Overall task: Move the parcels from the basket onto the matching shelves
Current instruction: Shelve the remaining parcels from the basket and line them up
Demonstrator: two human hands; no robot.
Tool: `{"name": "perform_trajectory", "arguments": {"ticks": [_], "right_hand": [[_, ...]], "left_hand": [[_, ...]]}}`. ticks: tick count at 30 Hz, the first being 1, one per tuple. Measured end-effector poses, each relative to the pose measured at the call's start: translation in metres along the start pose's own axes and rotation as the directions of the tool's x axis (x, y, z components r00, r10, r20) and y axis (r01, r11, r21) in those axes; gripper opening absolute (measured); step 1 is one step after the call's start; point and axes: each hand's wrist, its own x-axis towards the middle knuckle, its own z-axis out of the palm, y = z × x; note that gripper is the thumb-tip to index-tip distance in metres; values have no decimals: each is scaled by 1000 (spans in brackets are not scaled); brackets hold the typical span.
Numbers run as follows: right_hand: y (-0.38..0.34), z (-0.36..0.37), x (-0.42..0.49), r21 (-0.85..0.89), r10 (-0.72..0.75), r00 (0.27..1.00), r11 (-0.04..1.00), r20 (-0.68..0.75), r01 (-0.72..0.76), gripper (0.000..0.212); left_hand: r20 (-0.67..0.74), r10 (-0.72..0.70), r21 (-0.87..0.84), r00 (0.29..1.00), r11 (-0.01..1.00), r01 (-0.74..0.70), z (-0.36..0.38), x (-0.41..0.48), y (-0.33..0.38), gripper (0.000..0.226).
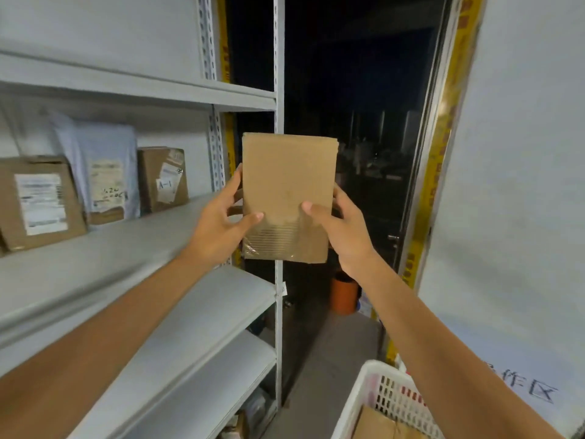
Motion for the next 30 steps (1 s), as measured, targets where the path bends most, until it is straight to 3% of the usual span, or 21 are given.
{"name": "perform_trajectory", "arguments": {"ticks": [3,7,9,12,15,19,23,25,27,30], "right_hand": [[0,42,12,51,-31,998,998,55,28,60],[6,97,23,177,5,984,984,180,-37,58],[12,122,28,232,9,964,970,265,-72,46],[19,158,31,307,3,923,943,384,-131,34],[25,190,31,373,12,890,905,456,-204,40],[26,224,37,404,-28,834,883,551,-238,40],[25,258,35,417,10,782,842,623,-343,48],[20,273,32,418,27,757,821,652,-389,36],[13,286,29,387,-13,760,866,649,-316,27],[1,300,24,320,-105,775,939,623,-130,35]], "left_hand": [[-92,39,43,995,998,-35,-37,-5,-10,77],[-243,-59,-56,968,997,47,-86,-19,-20,49],[-290,-89,-59,953,995,75,-109,-28,-20,44],[-307,-122,-16,944,992,123,-138,-43,-25,44],[-266,-110,90,958,986,138,-162,-60,-27,44],[-345,-199,92,917,965,244,-187,-84,-26,54],[-465,-325,-15,823,933,360,-201,-105,-20,94],[-518,-307,13,799,930,366,-205,-110,-12,87],[-593,-290,28,751,925,379,-207,-117,-5,87],[-686,-253,70,682,910,408,-209,-131,-3,74]]}}
